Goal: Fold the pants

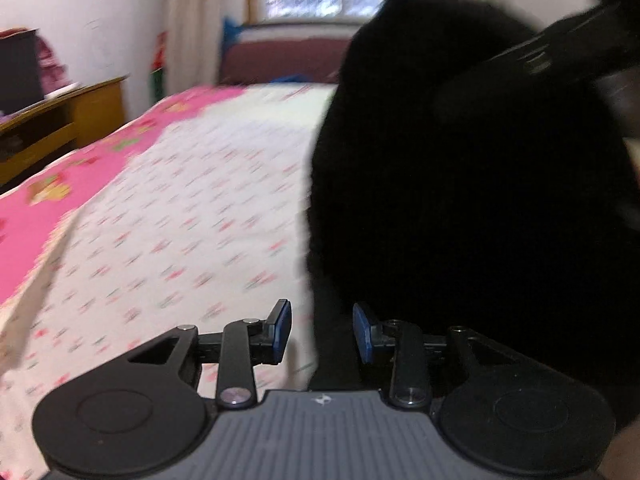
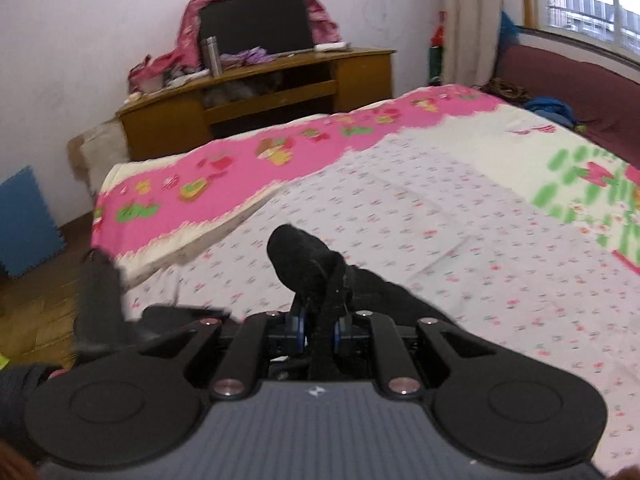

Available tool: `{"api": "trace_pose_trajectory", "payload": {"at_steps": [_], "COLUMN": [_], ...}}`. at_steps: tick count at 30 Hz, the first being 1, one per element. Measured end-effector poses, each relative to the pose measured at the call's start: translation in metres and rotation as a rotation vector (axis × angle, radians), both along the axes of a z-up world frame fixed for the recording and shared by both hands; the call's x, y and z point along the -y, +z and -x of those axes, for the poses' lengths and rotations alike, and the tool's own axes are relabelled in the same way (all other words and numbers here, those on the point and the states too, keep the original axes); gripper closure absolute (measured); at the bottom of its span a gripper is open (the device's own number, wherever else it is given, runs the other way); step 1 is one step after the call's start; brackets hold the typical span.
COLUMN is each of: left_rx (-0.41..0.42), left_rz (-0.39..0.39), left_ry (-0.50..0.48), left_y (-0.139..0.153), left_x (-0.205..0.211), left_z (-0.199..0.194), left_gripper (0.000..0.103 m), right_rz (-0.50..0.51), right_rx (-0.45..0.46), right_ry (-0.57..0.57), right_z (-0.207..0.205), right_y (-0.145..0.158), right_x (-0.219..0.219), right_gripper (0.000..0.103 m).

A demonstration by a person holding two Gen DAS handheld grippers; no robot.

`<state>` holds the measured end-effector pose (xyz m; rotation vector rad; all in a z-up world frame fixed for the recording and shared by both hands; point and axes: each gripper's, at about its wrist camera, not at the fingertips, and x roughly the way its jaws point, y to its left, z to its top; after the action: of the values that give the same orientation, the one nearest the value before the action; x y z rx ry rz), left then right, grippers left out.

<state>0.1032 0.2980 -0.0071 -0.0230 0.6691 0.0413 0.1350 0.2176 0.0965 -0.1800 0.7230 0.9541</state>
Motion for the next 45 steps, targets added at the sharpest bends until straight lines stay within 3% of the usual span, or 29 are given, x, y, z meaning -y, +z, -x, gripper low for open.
{"api": "trace_pose_trajectory", "payload": {"at_steps": [2,5,7,11,13,16,17,19,20,23,27,31,35,38,40,42,45], "left_rx": [0.020,0.149,0.171,0.177,0.177,0.118,0.092,0.066,0.065,0.094,0.089,0.044,0.028,0.045,0.055,0.073,0.117], "left_rz": [0.085,0.226,0.211,0.177,0.138,0.146,0.165,0.212,0.228,0.188,0.234,0.164,0.286,0.306,0.276,0.221,0.148], "left_ry": [0.010,-0.087,-0.138,-0.240,-0.249,-0.240,-0.235,-0.246,-0.252,-0.199,-0.072,0.090,0.260,0.330,0.321,0.269,0.115], "left_y": [0.004,0.023,0.030,0.027,0.025,0.016,0.012,0.007,0.008,0.013,0.007,-0.006,-0.013,-0.005,0.004,0.014,0.028], "left_x": [-0.013,-0.024,-0.019,0.005,0.018,0.019,0.015,0.006,0.003,-0.003,-0.021,-0.035,-0.089,-0.113,-0.109,-0.091,-0.051], "left_z": [0.015,0.046,0.048,0.022,0.002,-0.025,-0.033,-0.038,-0.036,-0.024,-0.014,-0.015,0.011,0.038,0.052,0.048,0.052], "left_gripper": [0.056,0.051,0.041,0.041,0.041,0.042,0.044,0.067,0.071,0.073,0.073,0.073,0.072,0.072,0.071,0.071,0.064], "right_rz": [-0.030,-0.073,-0.096,-0.120,-0.106,-0.090,-0.086,-0.087,-0.092,-0.103,-0.056,0.061,0.128,0.145,0.153,0.164,0.112], "right_rx": [-0.024,-0.027,-0.021,-0.002,0.021,0.005,0.005,0.005,0.003,-0.004,-0.007,-0.012,-0.047,-0.018,0.054,0.113,0.086], "right_ry": [-0.038,-0.099,-0.127,-0.137,-0.117,-0.096,-0.091,-0.088,-0.089,-0.089,-0.043,0.052,0.112,0.123,0.139,0.140,0.092], "right_z": [-0.011,-0.029,-0.039,-0.044,-0.038,-0.036,-0.035,-0.035,-0.036,-0.036,-0.022,0.014,0.054,0.083,0.103,0.116,0.115], "right_y": [-0.003,0.010,0.020,0.036,0.039,0.038,0.038,0.038,0.038,0.035,0.012,-0.036,-0.087,-0.103,-0.103,-0.099,-0.088], "right_x": [0.004,0.018,0.023,0.032,0.034,0.034,0.035,0.036,0.037,0.038,0.022,-0.009,-0.018,-0.018,-0.018,-0.014,0.010], "right_gripper": [0.090,0.090,0.090,0.090,0.090,0.090,0.090,0.090,0.090,0.090,0.090,0.079,0.064,0.038,0.028,0.027,0.029]}}
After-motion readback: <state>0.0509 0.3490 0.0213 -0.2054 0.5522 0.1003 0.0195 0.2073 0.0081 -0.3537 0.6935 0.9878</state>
